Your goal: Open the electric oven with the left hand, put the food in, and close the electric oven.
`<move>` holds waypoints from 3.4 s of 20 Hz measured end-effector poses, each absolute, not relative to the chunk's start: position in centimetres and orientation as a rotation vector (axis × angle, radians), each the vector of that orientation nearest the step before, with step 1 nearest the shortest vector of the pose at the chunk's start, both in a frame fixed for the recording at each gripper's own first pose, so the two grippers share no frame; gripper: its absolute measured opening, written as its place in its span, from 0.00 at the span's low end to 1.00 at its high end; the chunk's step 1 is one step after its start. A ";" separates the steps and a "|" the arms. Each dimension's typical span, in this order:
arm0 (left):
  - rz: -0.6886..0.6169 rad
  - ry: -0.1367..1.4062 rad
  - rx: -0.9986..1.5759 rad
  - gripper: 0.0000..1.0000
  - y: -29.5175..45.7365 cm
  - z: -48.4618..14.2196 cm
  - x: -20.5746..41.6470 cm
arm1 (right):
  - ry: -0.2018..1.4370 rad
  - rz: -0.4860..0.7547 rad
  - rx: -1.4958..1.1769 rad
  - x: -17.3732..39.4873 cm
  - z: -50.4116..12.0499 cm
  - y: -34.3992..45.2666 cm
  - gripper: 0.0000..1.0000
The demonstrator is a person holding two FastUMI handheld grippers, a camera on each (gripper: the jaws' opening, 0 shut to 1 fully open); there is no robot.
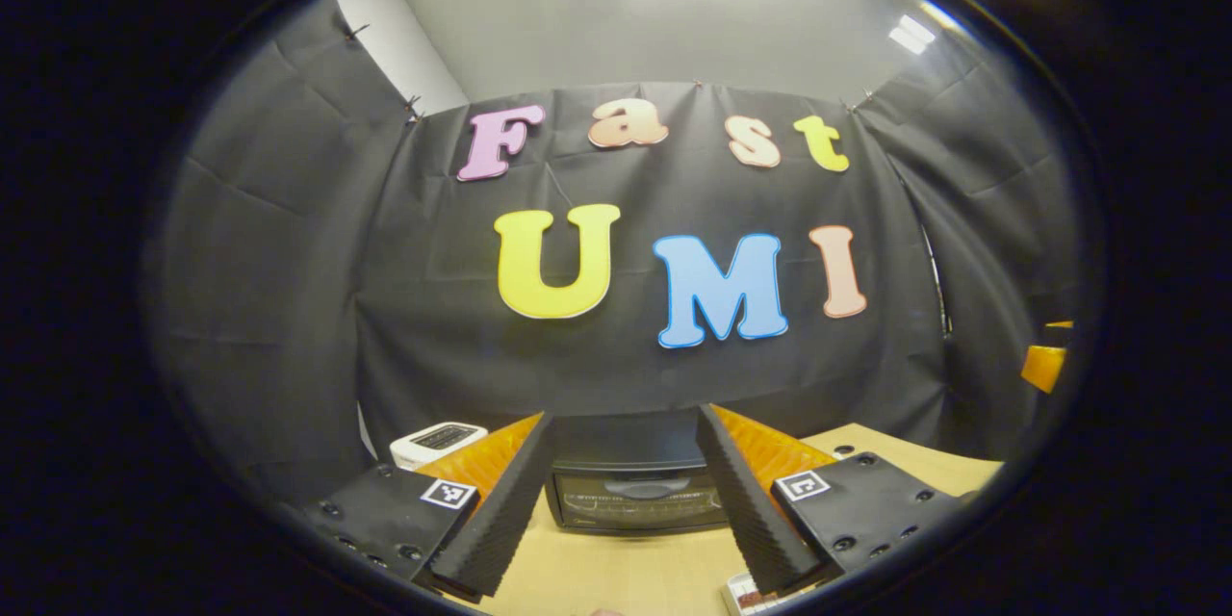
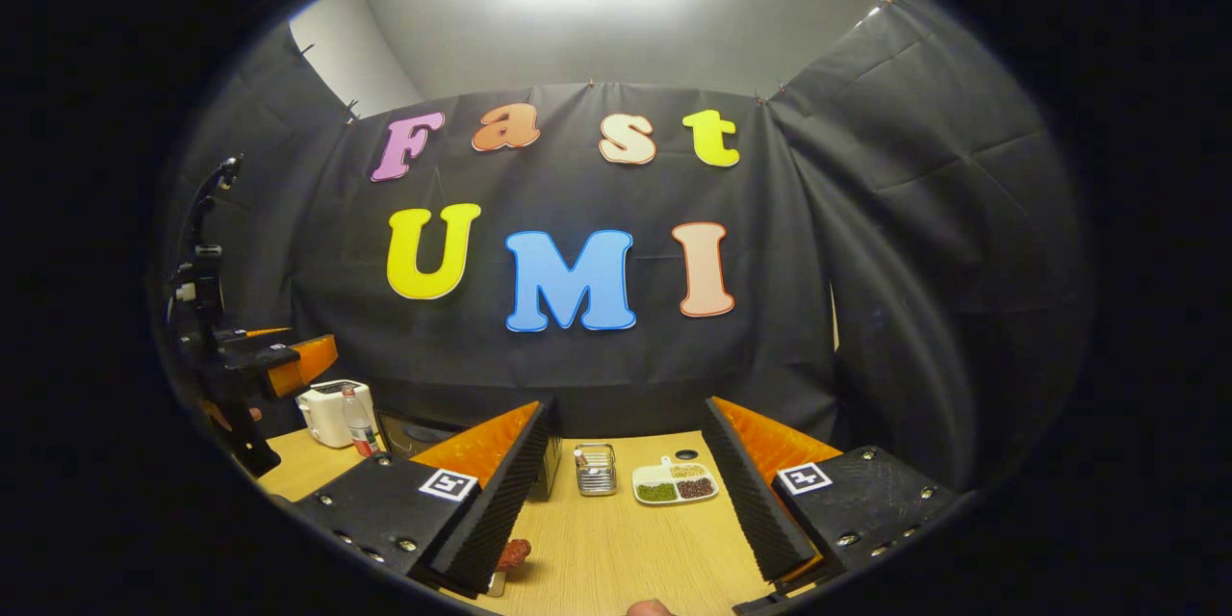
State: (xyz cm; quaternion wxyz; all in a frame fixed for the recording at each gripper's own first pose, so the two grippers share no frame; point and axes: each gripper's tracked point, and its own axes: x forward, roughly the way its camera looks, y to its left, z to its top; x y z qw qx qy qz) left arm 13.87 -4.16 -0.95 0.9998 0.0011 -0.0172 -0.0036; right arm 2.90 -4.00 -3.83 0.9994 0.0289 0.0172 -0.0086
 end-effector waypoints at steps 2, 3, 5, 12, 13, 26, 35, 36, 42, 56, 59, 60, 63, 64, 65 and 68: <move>-0.025 -0.028 -0.004 1.00 -4.2 -1.8 15.7 | 0.038 -0.035 0.058 3.1 -3.8 -3.6 0.98; -0.031 -0.022 -0.006 1.00 -4.0 -2.2 16.8 | 0.038 -0.047 0.057 3.3 -3.7 -3.5 0.98; -0.042 -0.008 -0.011 0.95 -4.1 -3.4 18.5 | 0.044 -0.068 0.048 3.6 -3.9 -3.3 0.98; -0.103 0.047 -0.014 1.00 -5.6 -7.7 23.7 | 0.056 -0.138 0.012 4.4 -3.8 -3.4 0.98; -0.111 0.060 -0.018 0.97 -5.8 -8.6 24.4 | 0.062 -0.148 0.006 4.5 -4.0 -3.4 0.98; -0.148 0.216 -0.029 1.00 -7.5 -18.6 31.7 | 0.137 -0.245 -0.060 4.6 -5.5 -3.3 0.98; -0.140 0.267 -0.030 0.98 -7.4 -21.9 33.2 | 0.160 -0.260 -0.079 4.6 -6.0 -3.4 0.98; -0.139 0.274 -0.030 0.91 -7.4 -22.1 33.2 | 0.161 -0.257 -0.081 4.6 -5.9 -3.4 0.98; -0.139 0.249 0.005 1.00 -7.5 -22.3 33.4 | 0.166 -0.241 -0.081 4.5 -6.0 -3.2 0.98; -0.132 0.290 0.009 0.98 -7.4 -23.5 27.6 | 0.154 -0.168 -0.066 4.2 -5.9 -3.0 0.97; -0.127 0.312 0.006 0.98 -7.3 -24.2 26.1 | 0.153 -0.148 -0.062 4.2 -6.0 -2.9 0.98; -0.126 0.324 0.006 0.98 -7.4 -24.5 25.9 | 0.153 -0.143 -0.061 4.2 -6.0 -2.9 0.98; -0.121 0.341 0.003 1.00 -7.5 -25.3 24.8 | 0.161 -0.130 -0.059 4.0 -6.3 -3.1 0.97; -0.119 0.348 0.002 1.00 -7.5 -25.4 24.4 | 0.164 -0.127 -0.058 4.0 -6.4 -3.1 0.97; -0.118 0.352 0.001 1.00 -7.4 -25.6 24.1 | 0.167 -0.123 -0.059 4.0 -6.5 -3.1 0.97; -0.115 0.367 0.000 0.98 -7.6 -26.5 23.2 | 0.173 -0.108 -0.061 3.9 -6.6 -3.0 0.97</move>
